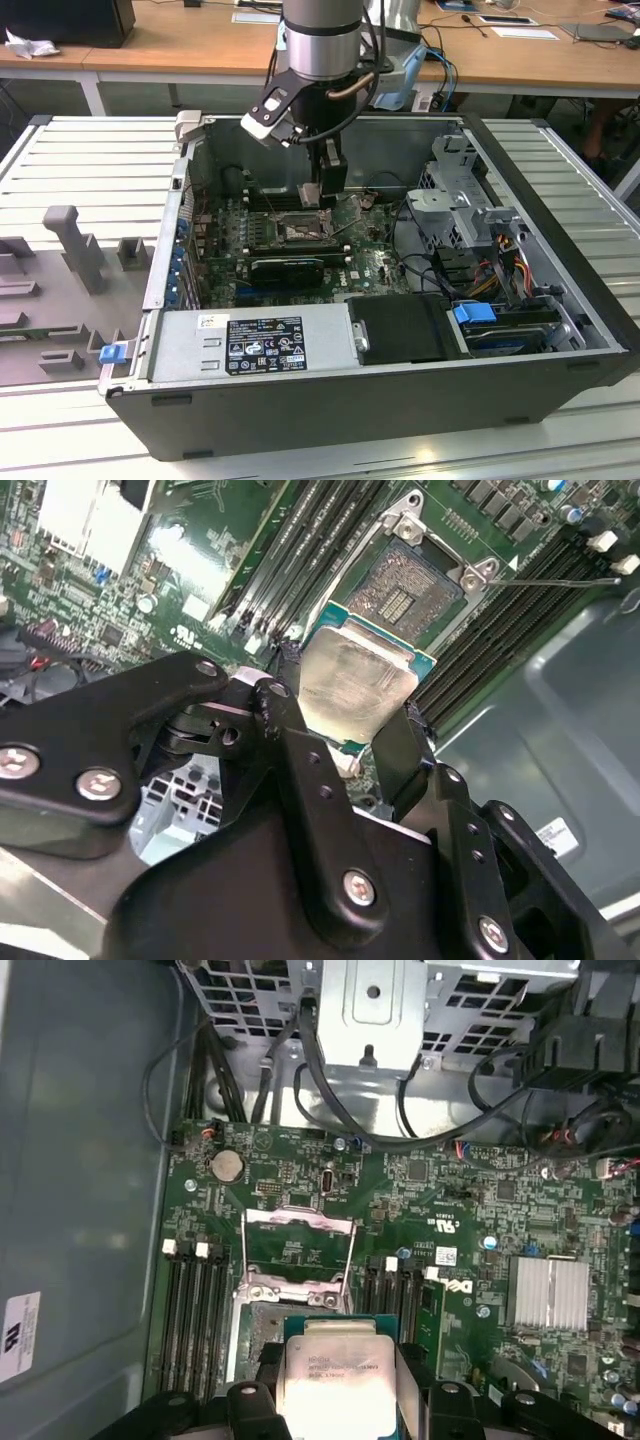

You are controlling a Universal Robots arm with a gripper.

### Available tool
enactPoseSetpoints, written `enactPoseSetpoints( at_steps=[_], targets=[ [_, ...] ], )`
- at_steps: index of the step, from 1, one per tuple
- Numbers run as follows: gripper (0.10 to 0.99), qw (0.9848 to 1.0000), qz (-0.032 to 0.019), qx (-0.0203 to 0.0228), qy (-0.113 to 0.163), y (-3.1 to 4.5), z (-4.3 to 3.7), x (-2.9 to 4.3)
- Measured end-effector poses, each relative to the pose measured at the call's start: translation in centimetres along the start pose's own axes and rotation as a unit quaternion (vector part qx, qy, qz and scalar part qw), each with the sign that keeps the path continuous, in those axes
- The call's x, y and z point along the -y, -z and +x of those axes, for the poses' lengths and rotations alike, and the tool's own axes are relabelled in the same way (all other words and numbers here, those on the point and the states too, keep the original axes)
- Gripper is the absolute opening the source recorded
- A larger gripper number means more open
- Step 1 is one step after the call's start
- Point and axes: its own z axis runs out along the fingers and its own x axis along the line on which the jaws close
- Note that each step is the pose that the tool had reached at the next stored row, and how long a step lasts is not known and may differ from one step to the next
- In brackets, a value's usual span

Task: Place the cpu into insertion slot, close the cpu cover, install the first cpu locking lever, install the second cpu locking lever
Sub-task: 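Place the cpu into insertion slot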

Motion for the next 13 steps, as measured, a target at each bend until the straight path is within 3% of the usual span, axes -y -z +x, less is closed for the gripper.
enactPoseSetpoints(
  at_steps=[5, 9, 13],
  targets=[
    [0.529, 1.0000, 0.0000, 0.0005, -0.004, -1.22, 0.01, 0.10],
    [0.529, 0.9996, -0.0005, 0.0064, -0.028, -2.26, 0.01, 0.22],
    [0.529, 0.9995, -0.0006, 0.0067, -0.031, -3.10, 0.11, 0.35]
  ],
)
